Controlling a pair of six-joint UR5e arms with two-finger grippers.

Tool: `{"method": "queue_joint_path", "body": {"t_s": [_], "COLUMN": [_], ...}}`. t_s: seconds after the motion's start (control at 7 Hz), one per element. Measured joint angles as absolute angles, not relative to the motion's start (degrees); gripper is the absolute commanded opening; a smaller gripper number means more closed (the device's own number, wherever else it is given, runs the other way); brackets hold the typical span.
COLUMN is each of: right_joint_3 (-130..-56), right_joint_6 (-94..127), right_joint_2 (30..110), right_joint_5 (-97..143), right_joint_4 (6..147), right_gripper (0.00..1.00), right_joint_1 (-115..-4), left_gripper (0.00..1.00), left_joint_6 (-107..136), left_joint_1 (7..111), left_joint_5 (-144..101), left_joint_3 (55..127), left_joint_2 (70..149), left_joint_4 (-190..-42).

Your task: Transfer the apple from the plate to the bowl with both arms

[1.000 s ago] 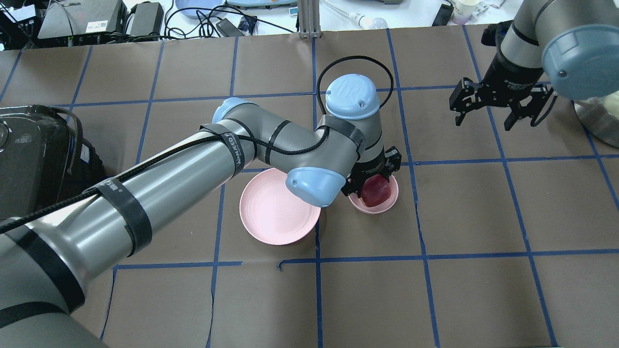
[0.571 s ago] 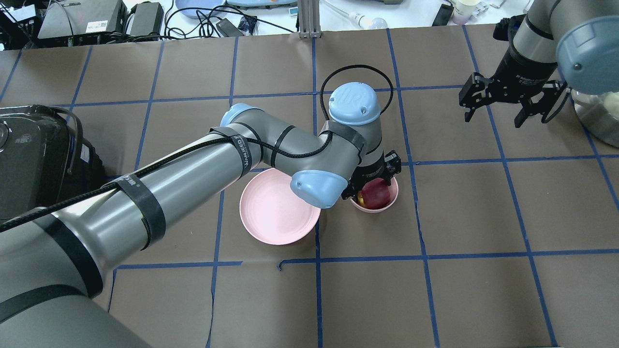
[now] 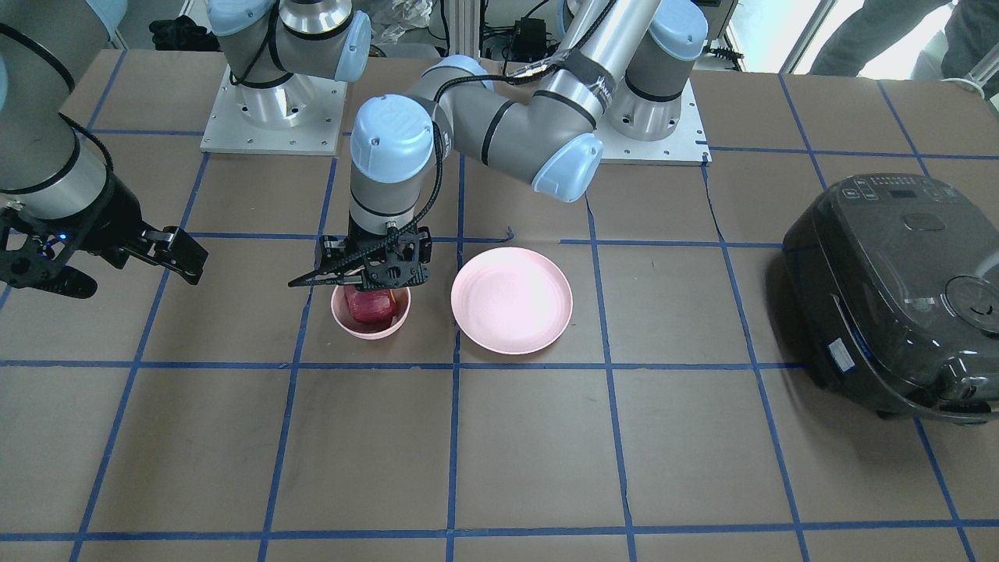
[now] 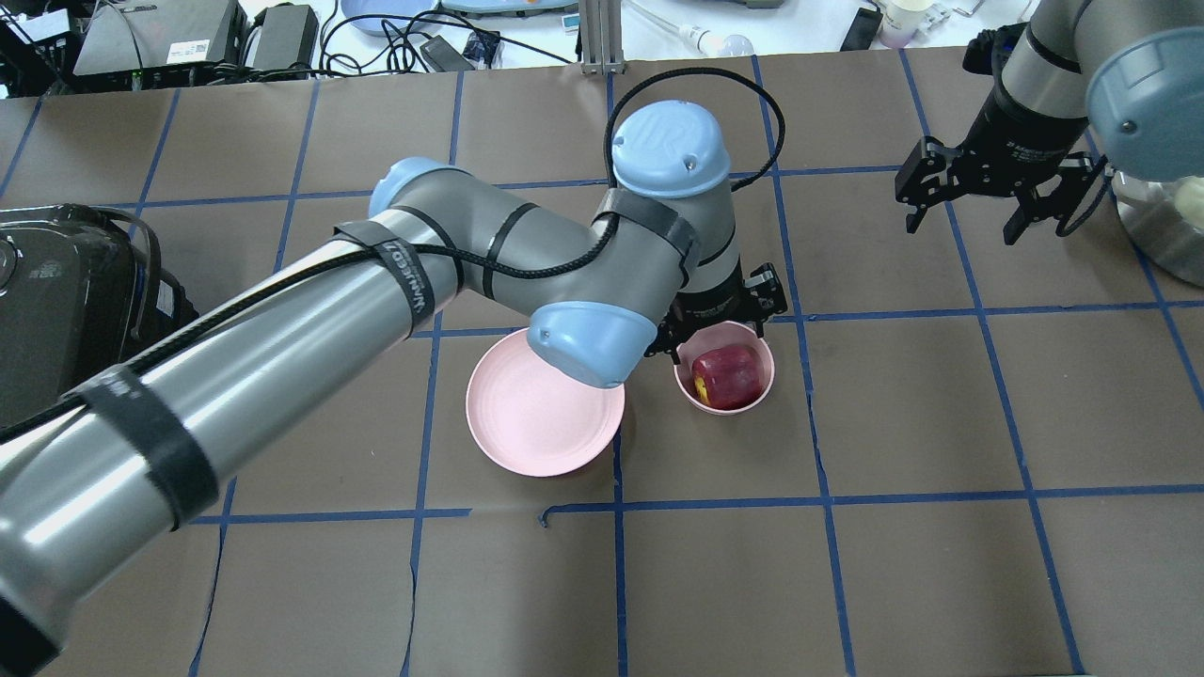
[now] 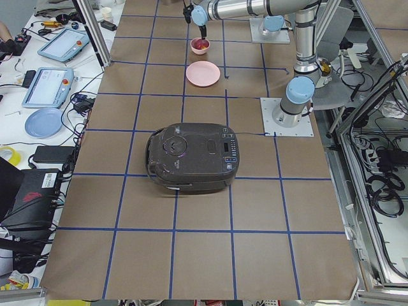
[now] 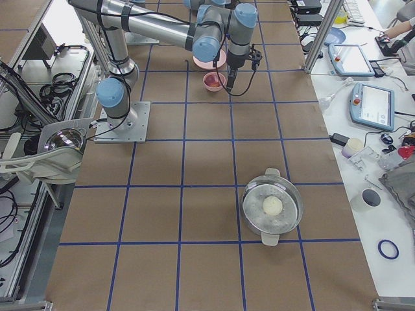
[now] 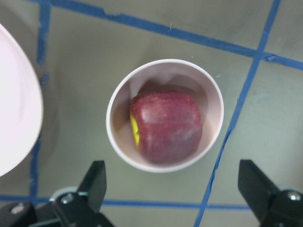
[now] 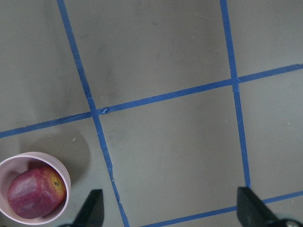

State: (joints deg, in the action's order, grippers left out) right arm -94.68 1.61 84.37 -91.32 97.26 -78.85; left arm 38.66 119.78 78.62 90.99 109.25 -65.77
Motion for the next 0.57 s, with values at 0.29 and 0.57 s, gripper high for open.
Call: {"method": "queue_joint_path", "body": {"t_s": [0.29,0.57], "right_joint_3": [-94.1,-93.9], "right_joint_6": [1.9,2.0], "right_joint_2": [87.6,89.9], "right_joint_5": [-91.2,-90.9], "right_joint_4": [96.6,96.3], "right_gripper": [1.0,1.0], "right_joint_1": [-79.3,-81.7], "left_gripper": [1.0,1.0], "left_joint_6": [28.2,18.9], "left_joint_1": [116.5,109.6], "left_joint_5": [78.8,79.1], "left_joint_3": [89.9,88.3], "left_joint_2": [100.2,93.0], "left_joint_4": [-76.9,-88.1]}}
